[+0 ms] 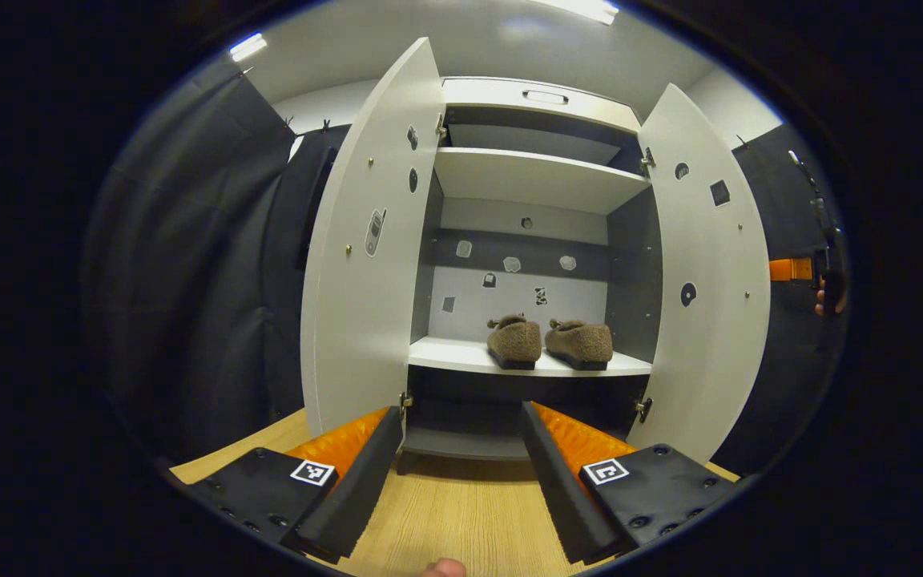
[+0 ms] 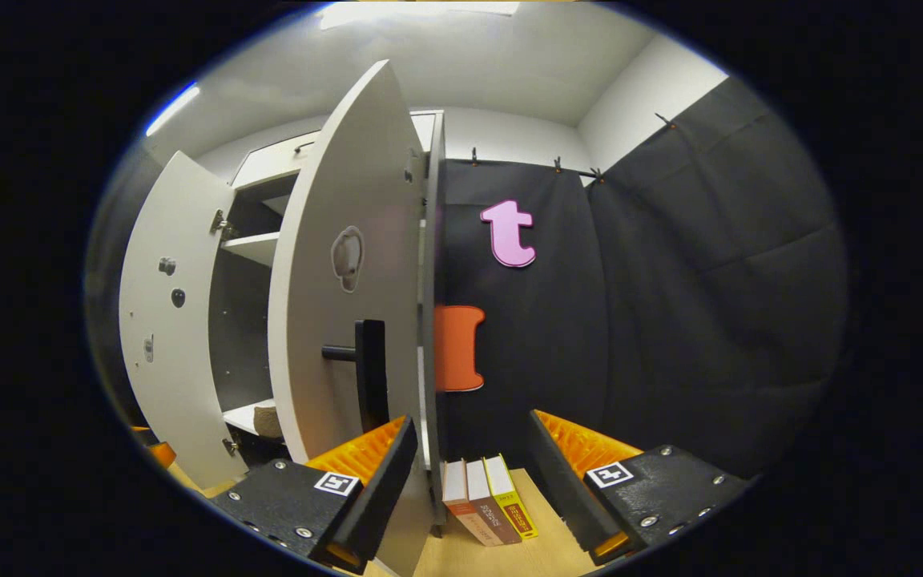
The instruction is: Grab one shoe with the right hand and put it into the shoe cabinet, grab the other shoe with the left hand and put it into the shoe cabinet; then close the right door with the right hand and the left door with the left hand.
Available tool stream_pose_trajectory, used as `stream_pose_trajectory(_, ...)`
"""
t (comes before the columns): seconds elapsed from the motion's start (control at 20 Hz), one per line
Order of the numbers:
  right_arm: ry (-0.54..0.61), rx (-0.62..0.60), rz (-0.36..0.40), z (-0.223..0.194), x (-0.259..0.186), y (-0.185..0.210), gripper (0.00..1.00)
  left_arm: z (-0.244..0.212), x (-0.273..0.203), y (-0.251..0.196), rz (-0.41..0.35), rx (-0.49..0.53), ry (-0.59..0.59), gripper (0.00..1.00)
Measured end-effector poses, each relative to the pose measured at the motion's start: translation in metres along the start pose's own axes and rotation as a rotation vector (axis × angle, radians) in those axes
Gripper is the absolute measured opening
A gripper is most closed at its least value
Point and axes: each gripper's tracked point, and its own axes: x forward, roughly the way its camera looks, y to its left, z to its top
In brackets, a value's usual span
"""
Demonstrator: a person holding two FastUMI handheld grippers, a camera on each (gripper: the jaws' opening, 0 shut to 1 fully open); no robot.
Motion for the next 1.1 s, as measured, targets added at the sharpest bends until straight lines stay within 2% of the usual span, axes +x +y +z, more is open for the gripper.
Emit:
stream_pose_trajectory(0.2,0.009,0.019,0.1,-0.004,0.007,0.056,0.88,0.001,0.006,-0.002,-0.022,0.002,-0.001,0.97)
stream_pose_trajectory(0.45,0.015,0.038,0.183,-0.012,0.026,0.107,0.88,0.006,0.009,-0.002,-0.035,0.021,-0.02,0.99)
stream_pose_trajectory(0.5,0.017,0.041,0.209,-0.015,0.031,0.12,0.88,0.005,0.009,-0.003,-0.036,0.021,-0.02,0.97)
stream_pose_trajectory(0.55,0.013,0.045,0.221,-0.014,0.035,0.128,0.97,0.004,0.009,-0.003,-0.035,0.022,-0.018,0.97)
stream_pose_trajectory(0.6,0.014,0.047,0.236,-0.015,0.038,0.135,0.91,0.004,0.011,-0.003,-0.034,0.023,-0.017,0.97)
stream_pose_trajectory(0.65,0.016,0.047,0.242,-0.017,0.041,0.141,0.91,0.004,0.01,-0.002,-0.034,0.023,-0.018,0.97)
stream_pose_trajectory(0.7,0.017,0.05,0.247,-0.019,0.046,0.146,0.98,0.004,0.011,-0.002,-0.033,0.024,-0.02,0.97)
stream_pose_trajectory(0.75,0.018,0.054,0.251,-0.02,0.05,0.152,0.98,0.005,0.011,-0.003,-0.032,0.026,-0.022,0.97)
stream_pose_trajectory(0.8,0.022,0.06,0.258,-0.022,0.054,0.156,0.91,0.004,0.009,-0.002,-0.03,0.028,-0.023,0.97)
stream_pose_trajectory(1.1,0.03,0.076,0.272,-0.026,0.078,0.171,0.92,0.003,0.007,0.003,-0.008,0.032,-0.022,0.97)
